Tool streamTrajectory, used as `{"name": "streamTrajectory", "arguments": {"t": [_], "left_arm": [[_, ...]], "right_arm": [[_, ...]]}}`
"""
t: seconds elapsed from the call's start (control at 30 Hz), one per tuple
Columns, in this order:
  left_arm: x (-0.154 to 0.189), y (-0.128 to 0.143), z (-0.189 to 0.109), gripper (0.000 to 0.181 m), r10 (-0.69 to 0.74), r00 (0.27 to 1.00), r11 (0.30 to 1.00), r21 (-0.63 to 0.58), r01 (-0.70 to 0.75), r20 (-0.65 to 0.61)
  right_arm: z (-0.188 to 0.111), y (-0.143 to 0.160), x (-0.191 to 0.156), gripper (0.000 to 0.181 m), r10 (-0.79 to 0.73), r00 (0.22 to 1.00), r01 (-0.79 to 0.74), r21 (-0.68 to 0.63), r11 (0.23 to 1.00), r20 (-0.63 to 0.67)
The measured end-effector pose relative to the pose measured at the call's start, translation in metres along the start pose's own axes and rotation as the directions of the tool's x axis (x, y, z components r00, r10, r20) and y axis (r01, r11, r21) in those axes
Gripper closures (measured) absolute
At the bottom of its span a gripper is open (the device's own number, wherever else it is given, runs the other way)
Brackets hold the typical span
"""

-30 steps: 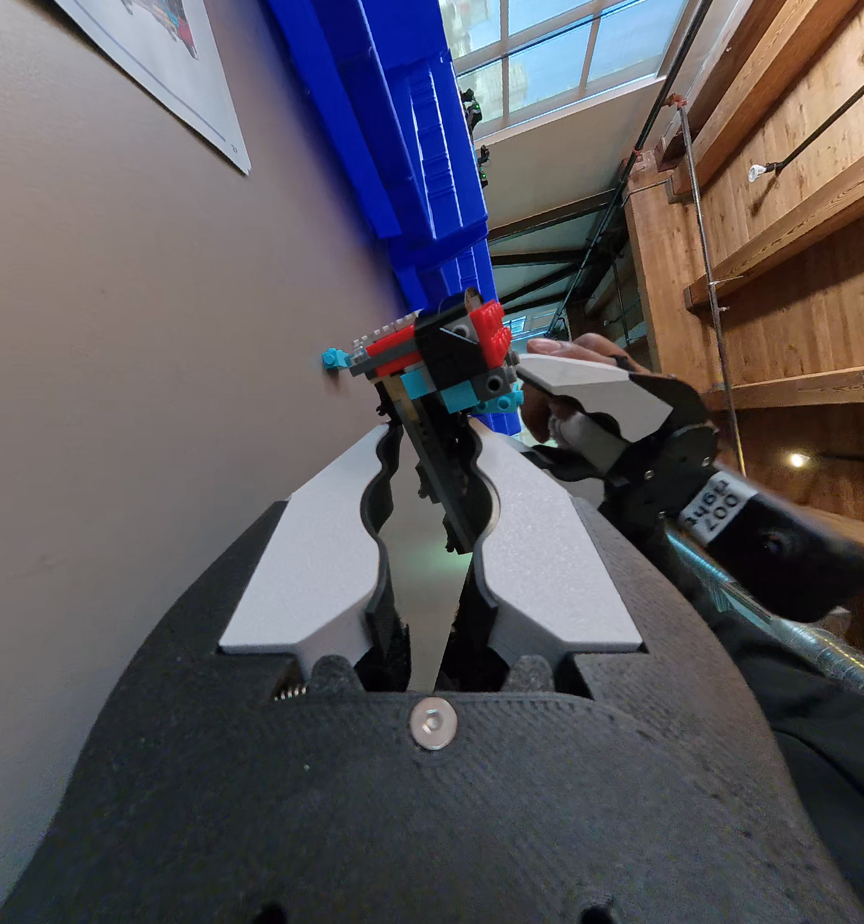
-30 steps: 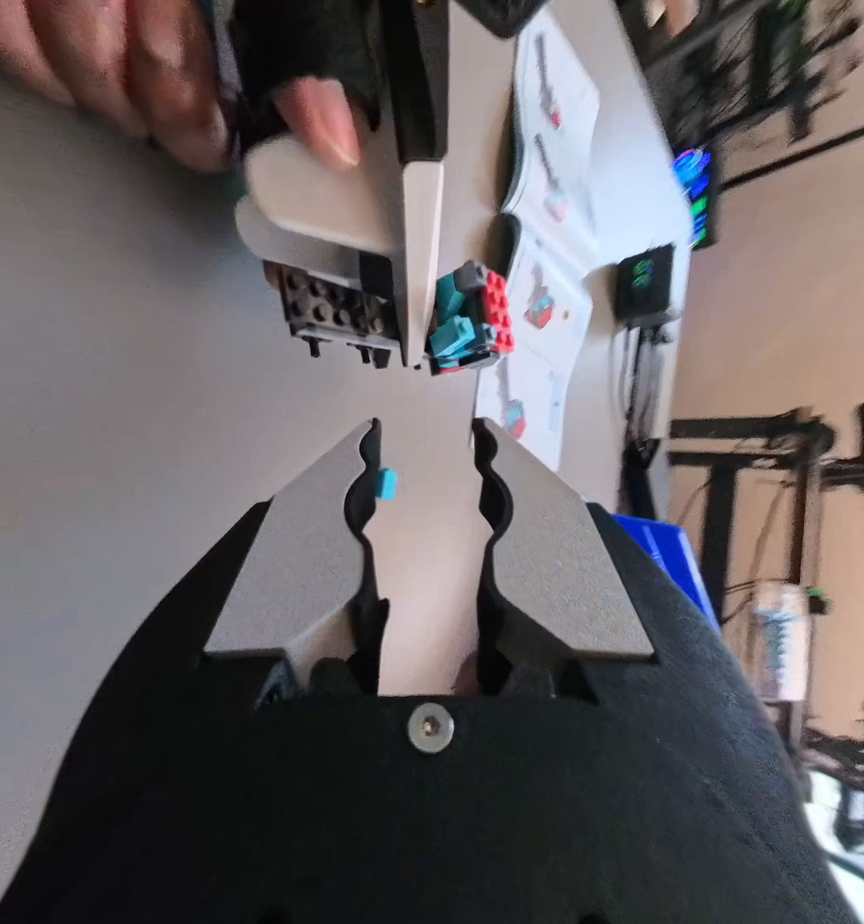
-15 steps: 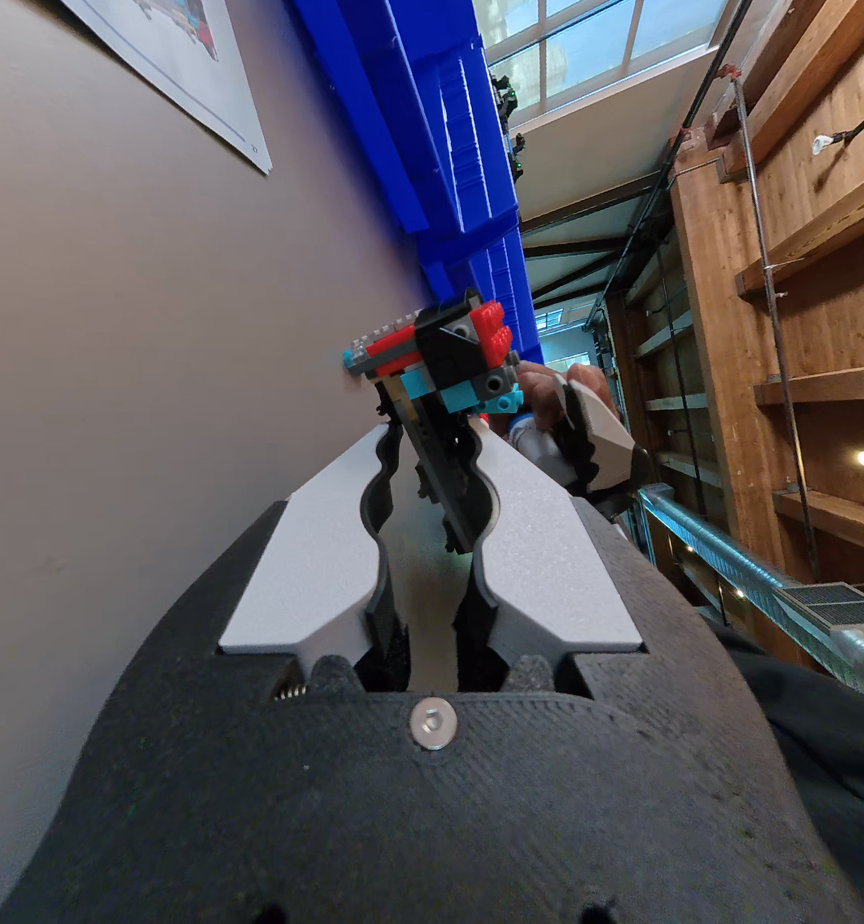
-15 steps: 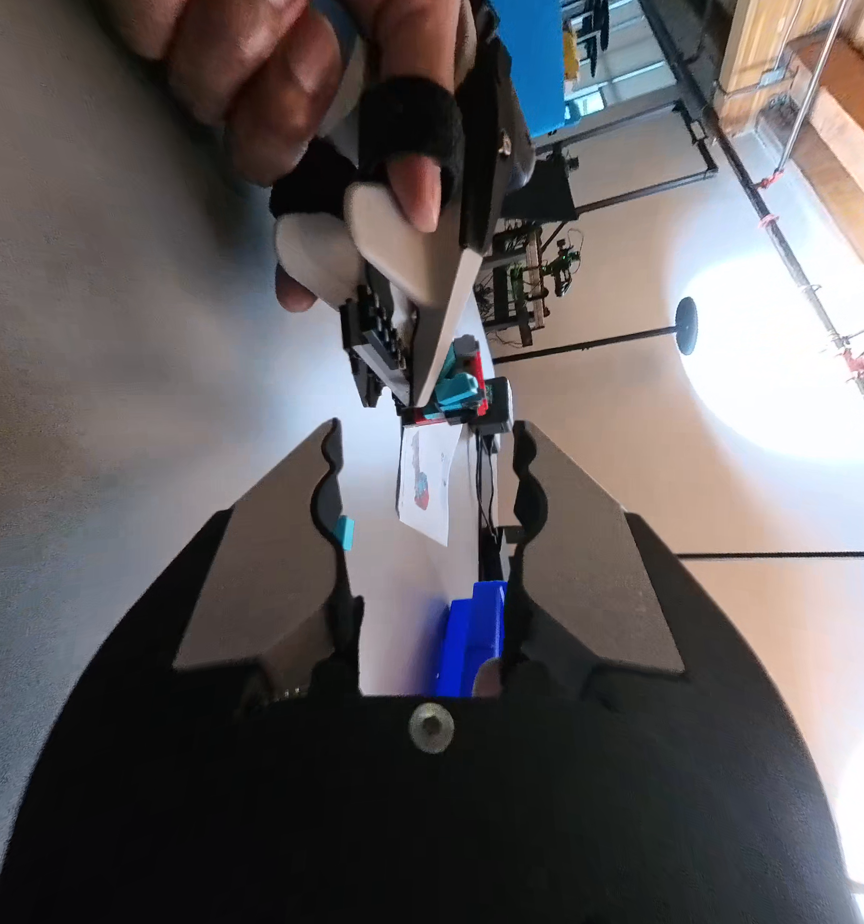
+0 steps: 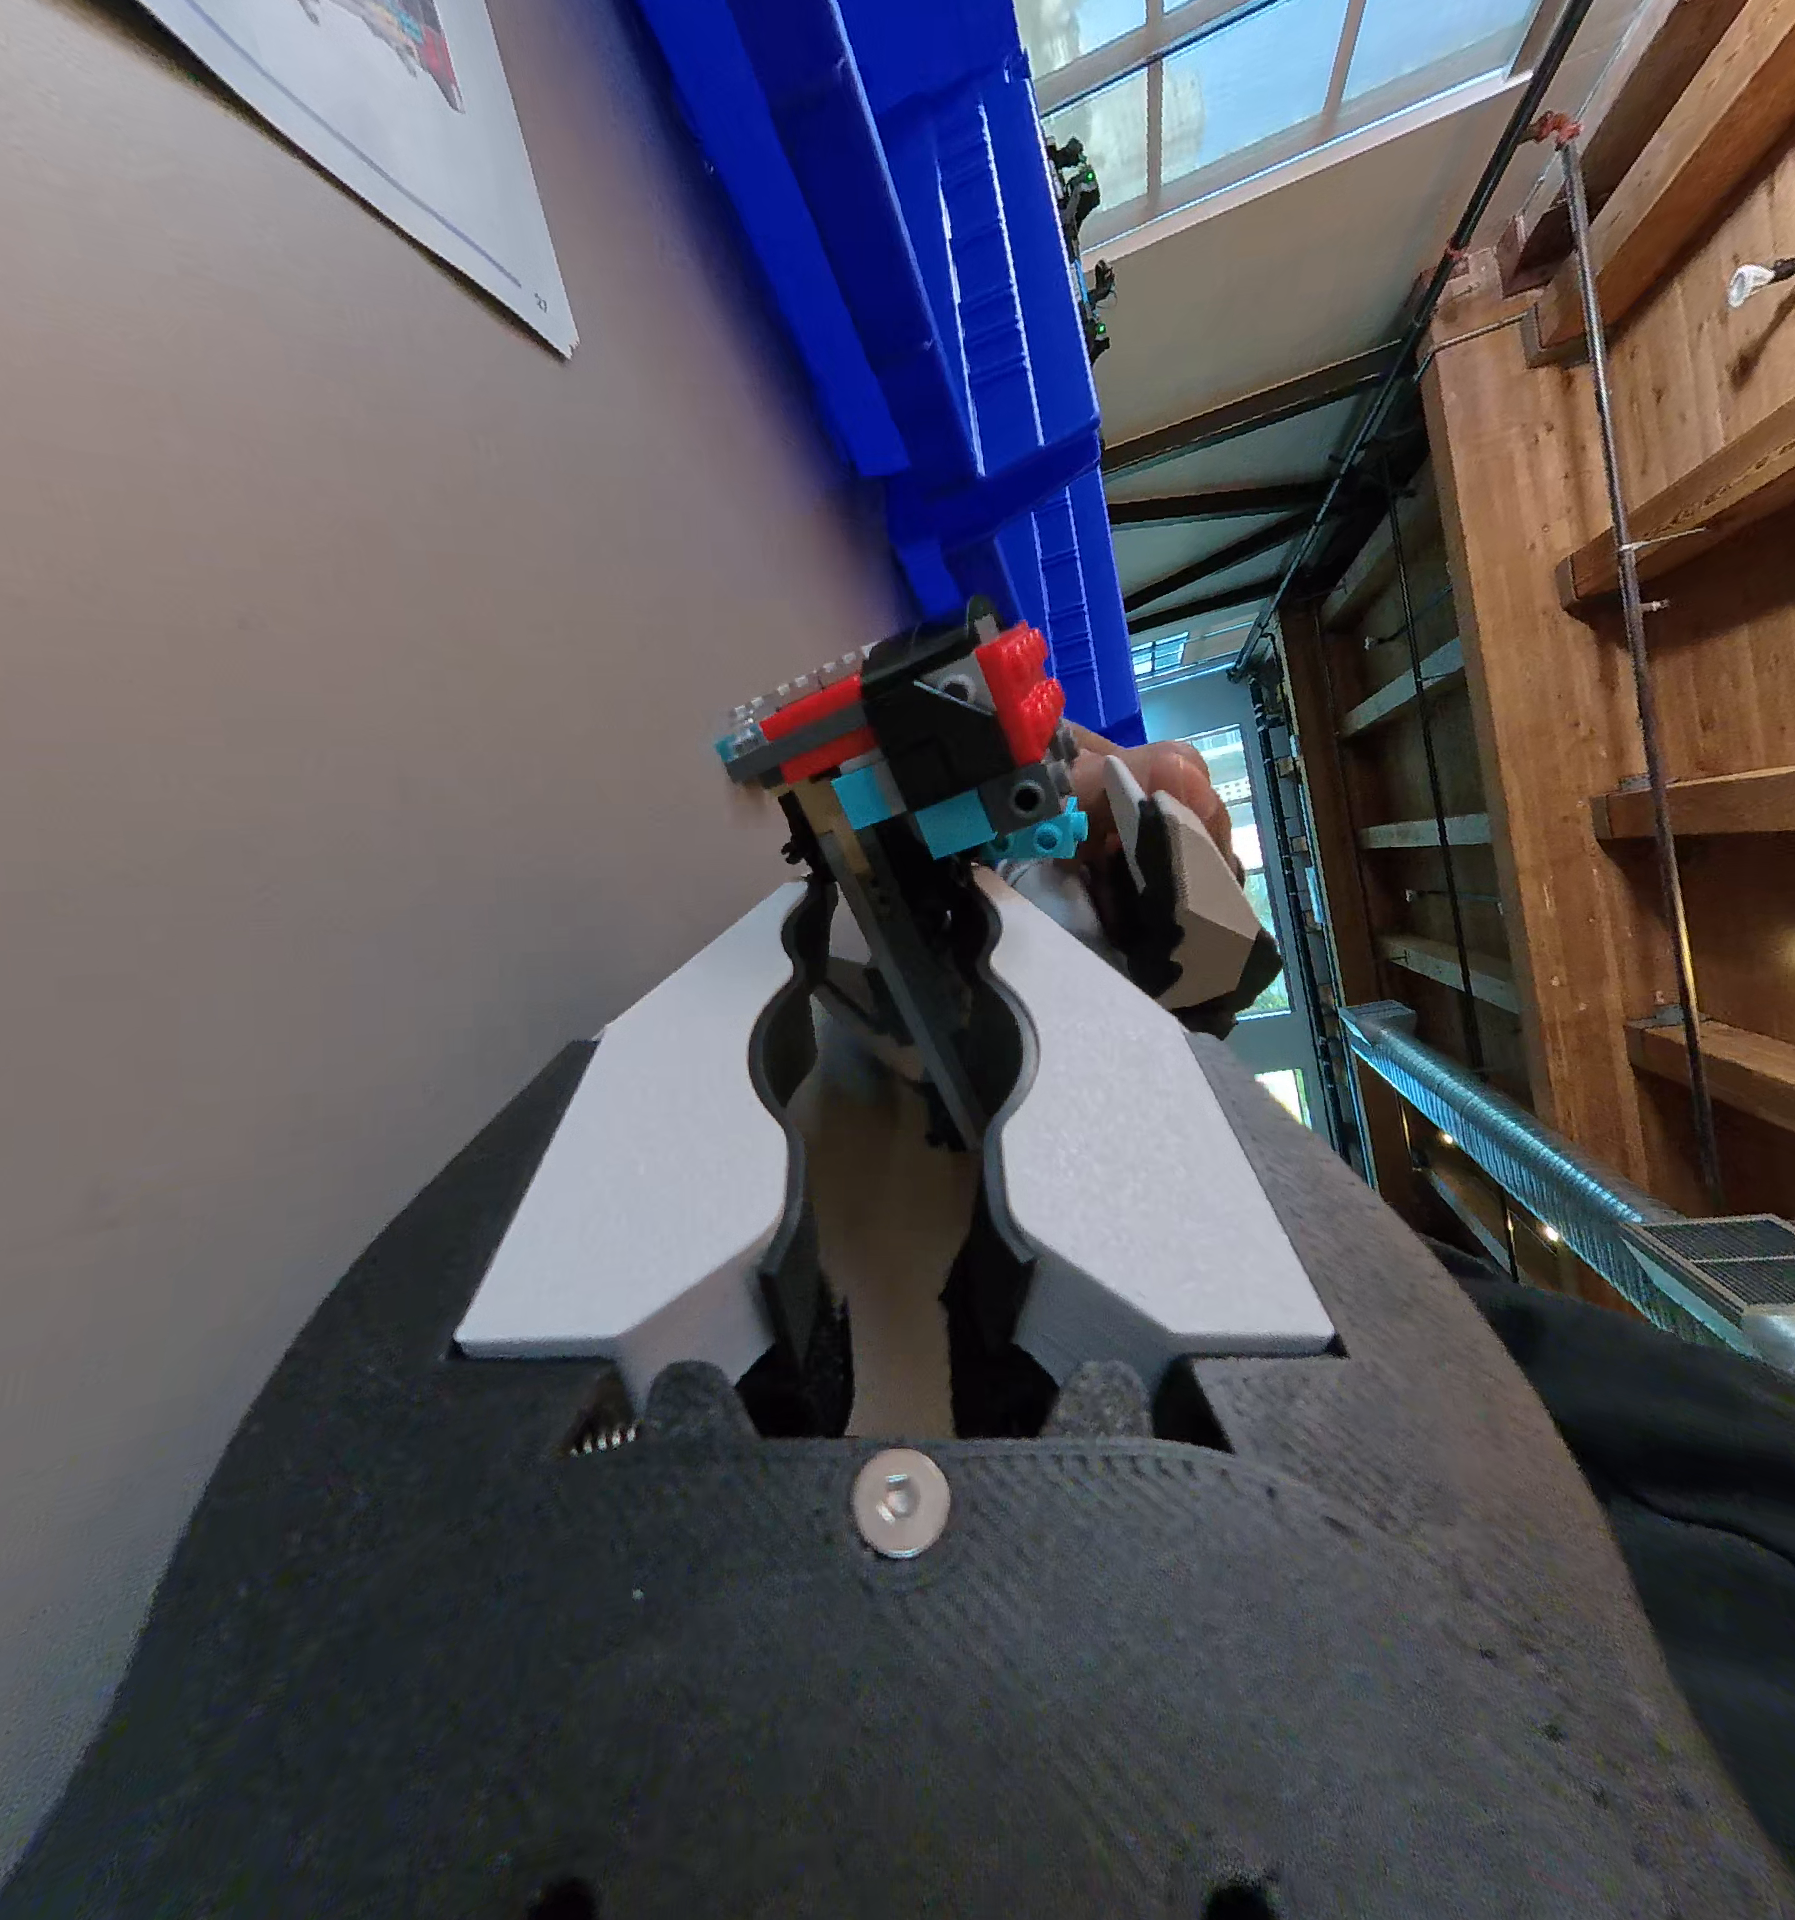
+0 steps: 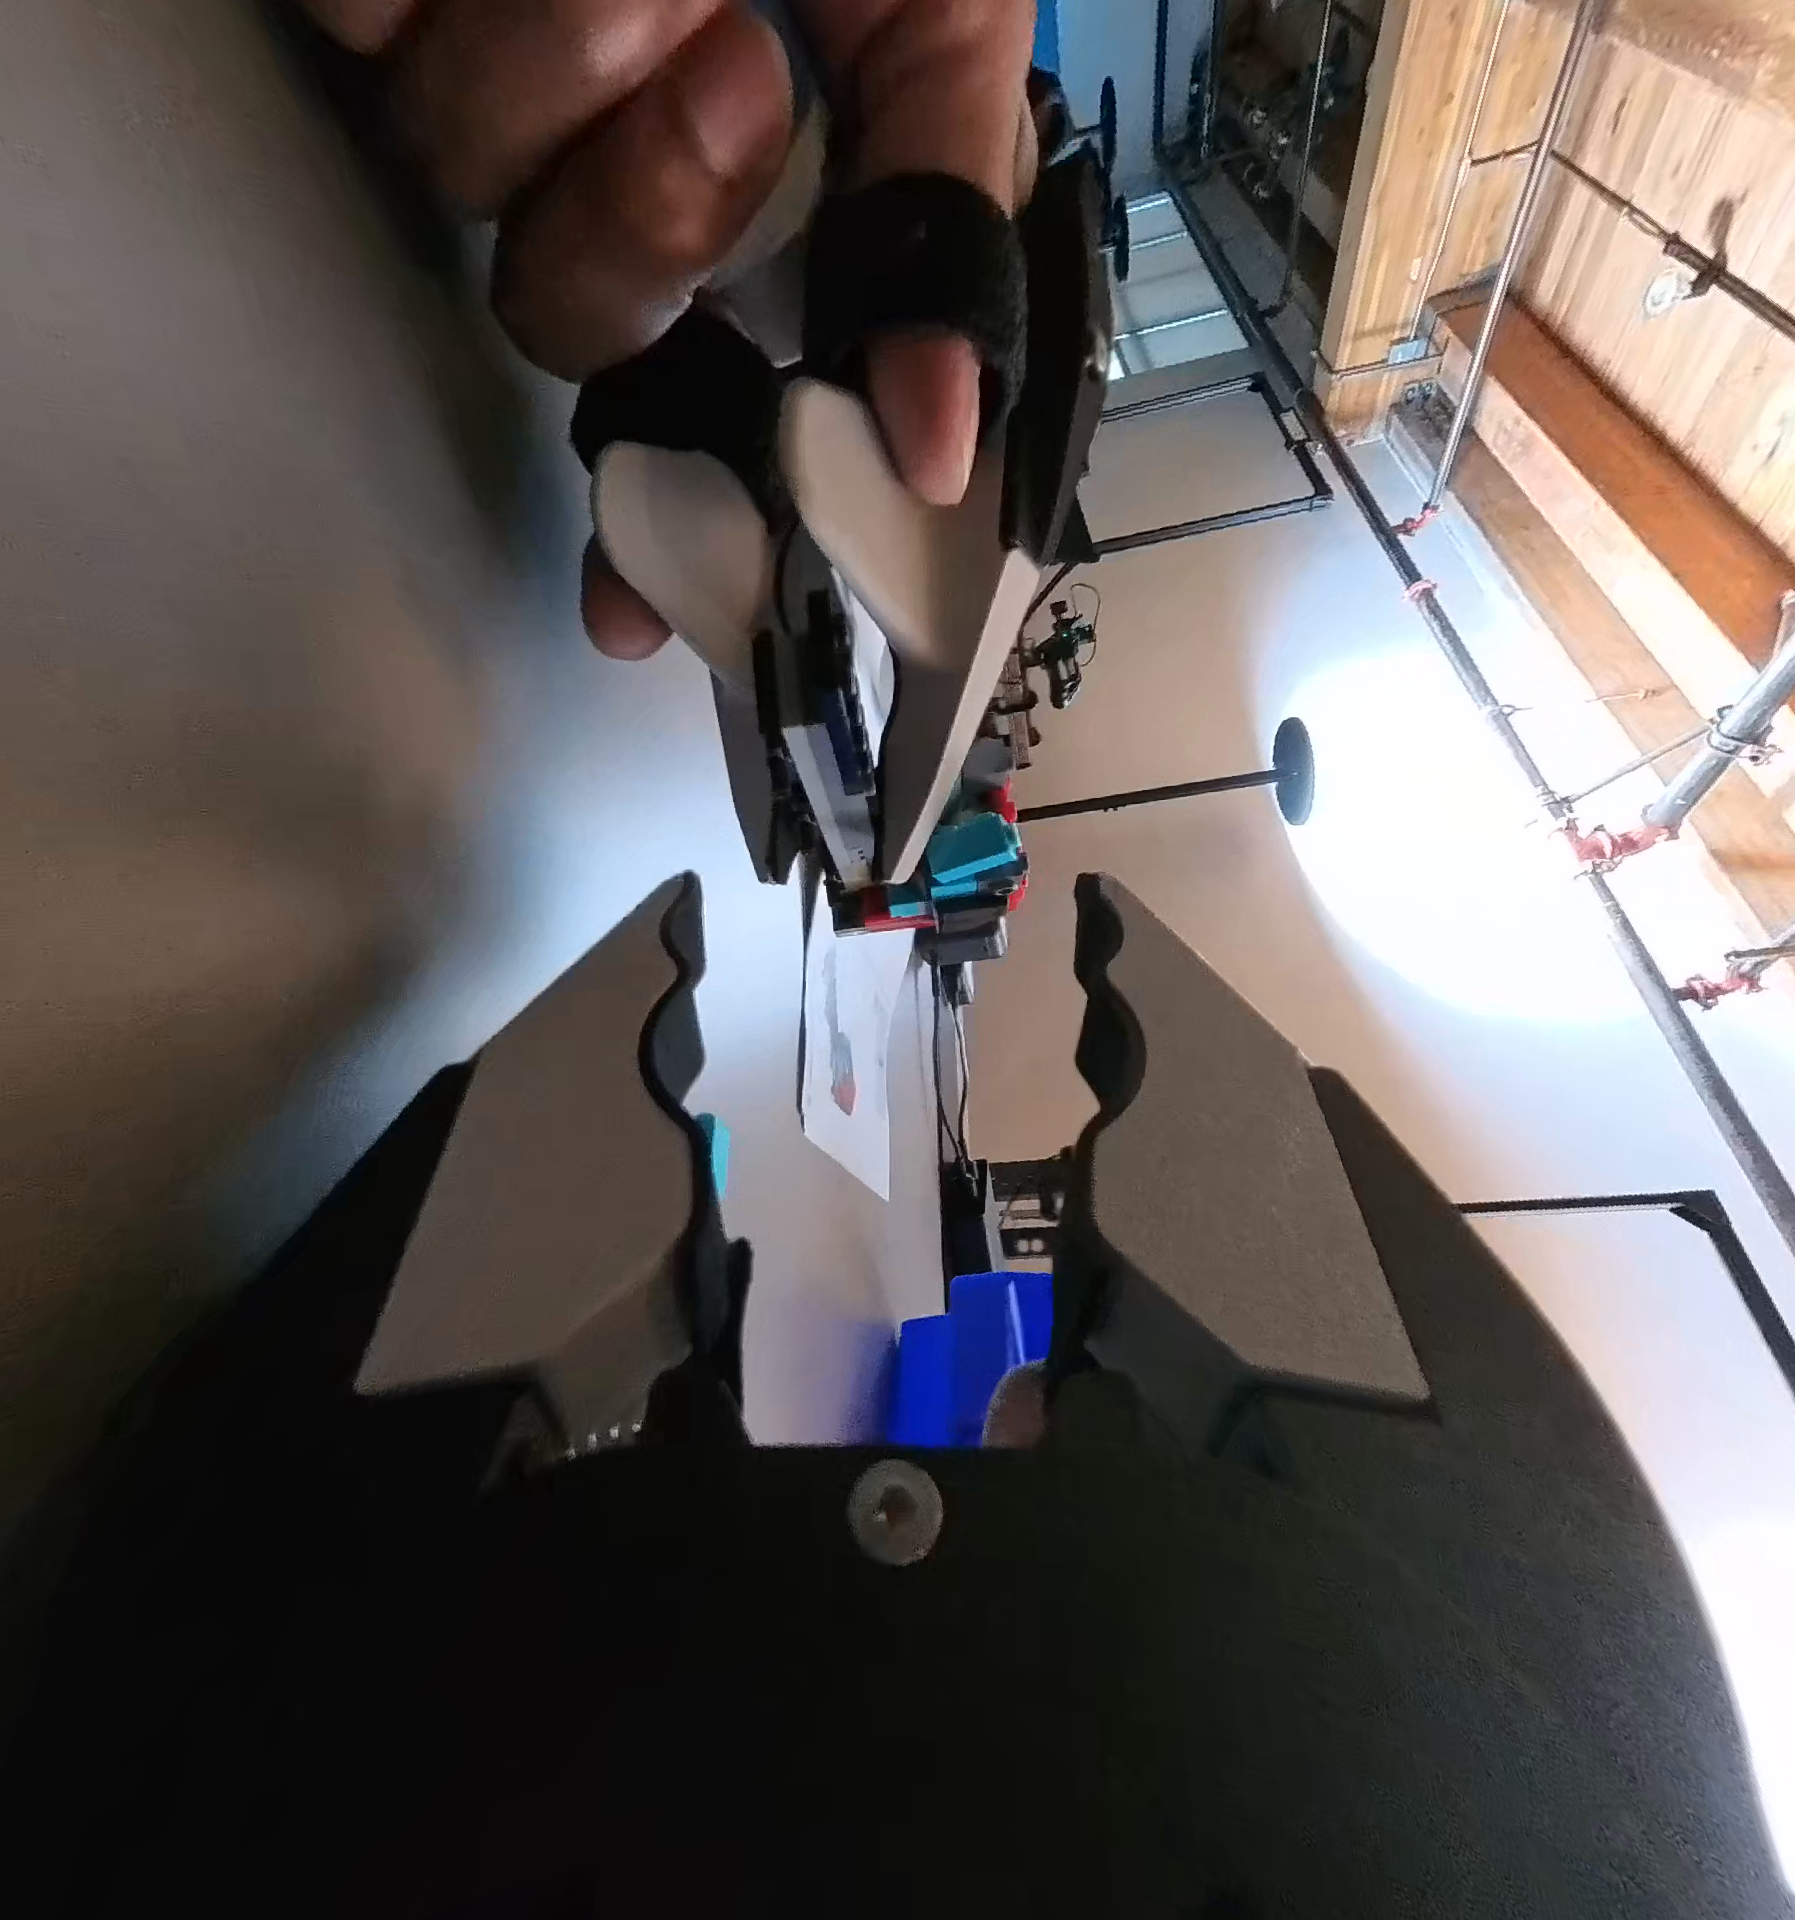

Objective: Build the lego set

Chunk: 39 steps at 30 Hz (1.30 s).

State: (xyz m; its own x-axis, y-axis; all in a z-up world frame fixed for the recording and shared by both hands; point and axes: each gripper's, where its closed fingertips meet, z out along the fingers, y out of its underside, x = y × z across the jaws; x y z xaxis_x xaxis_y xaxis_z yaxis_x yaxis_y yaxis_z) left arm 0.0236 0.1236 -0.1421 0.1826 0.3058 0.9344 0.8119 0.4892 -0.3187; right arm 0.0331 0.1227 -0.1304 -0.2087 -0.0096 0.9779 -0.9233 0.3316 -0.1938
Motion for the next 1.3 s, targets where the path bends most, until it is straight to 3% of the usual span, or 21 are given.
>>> {"name": "streamTrajectory", "arguments": {"t": [0.27, 0.43, 0.73, 0.8, 0.93, 1.2, 1.3], "left_arm": [[-0.001, 0.004, 0.003, 0.158, 0.039, 0.999, 0.999, -0.019, -0.038, 0.030], [-0.001, 0.004, 0.003, 0.158, 0.038, 0.999, 0.999, -0.018, -0.038, 0.029], [0.000, 0.000, 0.000, 0.158, 0.024, 1.000, 1.000, 0.008, -0.024, 0.010], [0.001, -0.001, 0.000, 0.158, 0.022, 1.000, 1.000, 0.010, -0.022, 0.002], [0.003, 0.000, 0.000, 0.157, 0.023, 1.000, 1.000, 0.006, -0.023, -0.007], [0.005, 0.000, -0.002, 0.157, 0.013, 0.999, 1.000, 0.006, -0.013, -0.032], [0.006, 0.000, -0.002, 0.157, 0.013, 0.999, 1.000, 0.007, -0.013, -0.037]], "right_arm": [[0.004, -0.005, 0.003, 0.114, -0.097, 0.995, 0.097, 0.031, 0.995, -0.010], [0.007, -0.003, 0.000, 0.132, -0.099, 0.995, 0.099, 0.019, 0.995, -0.007], [0.002, 0.025, 0.008, 0.134, 0.133, 0.991, -0.130, -0.063, 0.989, 0.032], [-0.006, 0.035, 0.012, 0.134, 0.270, 0.961, -0.263, -0.098, 0.960, 0.057], [-0.024, 0.054, 0.007, 0.139, 0.556, 0.823, -0.532, -0.186, 0.826, 0.117], [-0.033, 0.075, -0.017, 0.140, 0.731, 0.649, -0.644, -0.358, 0.676, 0.212], [-0.031, 0.078, -0.021, 0.140, 0.745, 0.633, -0.642, -0.393, 0.658, 0.212]]}}
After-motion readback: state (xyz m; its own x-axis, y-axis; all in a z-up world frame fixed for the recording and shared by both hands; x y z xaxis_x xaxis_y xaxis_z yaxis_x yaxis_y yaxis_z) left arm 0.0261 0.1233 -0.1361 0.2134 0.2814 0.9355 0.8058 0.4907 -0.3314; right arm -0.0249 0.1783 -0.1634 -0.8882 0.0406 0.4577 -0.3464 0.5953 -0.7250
